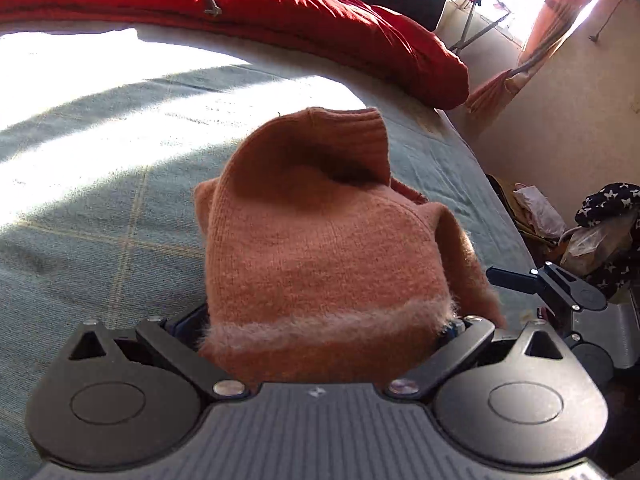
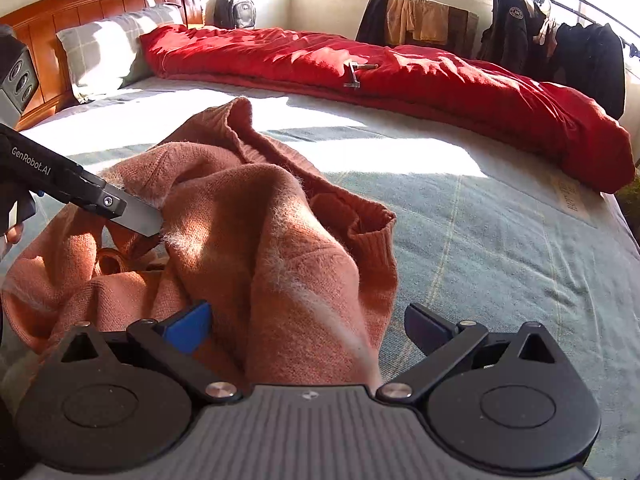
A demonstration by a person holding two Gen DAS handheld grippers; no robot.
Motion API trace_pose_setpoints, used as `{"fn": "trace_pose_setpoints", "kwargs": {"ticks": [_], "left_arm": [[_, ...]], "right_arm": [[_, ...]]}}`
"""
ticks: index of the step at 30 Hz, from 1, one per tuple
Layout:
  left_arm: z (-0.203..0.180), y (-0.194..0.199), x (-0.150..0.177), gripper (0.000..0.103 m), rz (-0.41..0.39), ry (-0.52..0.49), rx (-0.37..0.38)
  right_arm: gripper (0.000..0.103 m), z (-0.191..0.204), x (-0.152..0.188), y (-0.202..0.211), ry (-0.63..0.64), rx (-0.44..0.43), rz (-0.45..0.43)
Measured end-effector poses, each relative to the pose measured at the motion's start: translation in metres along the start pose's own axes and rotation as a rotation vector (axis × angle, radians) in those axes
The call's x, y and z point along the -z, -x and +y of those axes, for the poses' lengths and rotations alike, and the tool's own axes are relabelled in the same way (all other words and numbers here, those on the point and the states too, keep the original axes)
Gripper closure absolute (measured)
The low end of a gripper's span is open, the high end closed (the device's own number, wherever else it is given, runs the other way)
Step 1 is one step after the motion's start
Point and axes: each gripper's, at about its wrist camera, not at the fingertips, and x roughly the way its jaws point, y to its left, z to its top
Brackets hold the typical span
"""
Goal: Fold clothes
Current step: 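Close the left tool on the sweater collar and lift it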
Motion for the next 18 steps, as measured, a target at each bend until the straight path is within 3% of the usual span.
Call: {"fn": "trace_pose_setpoints", "kwargs": {"ticks": [4,7,11,12,14,18], "left_arm": [[0.017,0.012,-0.007,0.003,-0.046,0.073,0.065],[0.019,0.027,-0.015,0.003,-0.114,0.071,0.134],[0.026,0.023,-0.028,0.004,-0.097,0.08,0.192],[0.028,0.018,-0.029,0.006,-0.084,0.079,0.184],[0.034,0.01,-0.03,0.02,-0.068,0.101,0.175],[0.047,0.004,-0.035,0.023,-0.113,0.136,0.254]], "right_arm": [[0.0,0.003,0.004,0.001,-0.001,-0.013,0.006],[0.0,0.002,0.005,-0.001,-0.013,-0.01,0.013],[0.0,0.001,0.004,-0.004,-0.035,-0.023,0.017],[0.0,0.002,0.004,-0.004,-0.036,-0.029,0.016],[0.0,0.003,0.004,-0.003,-0.037,-0.046,0.013],[0.0,0.002,0.005,-0.001,-0.045,-0.07,0.005]]}}
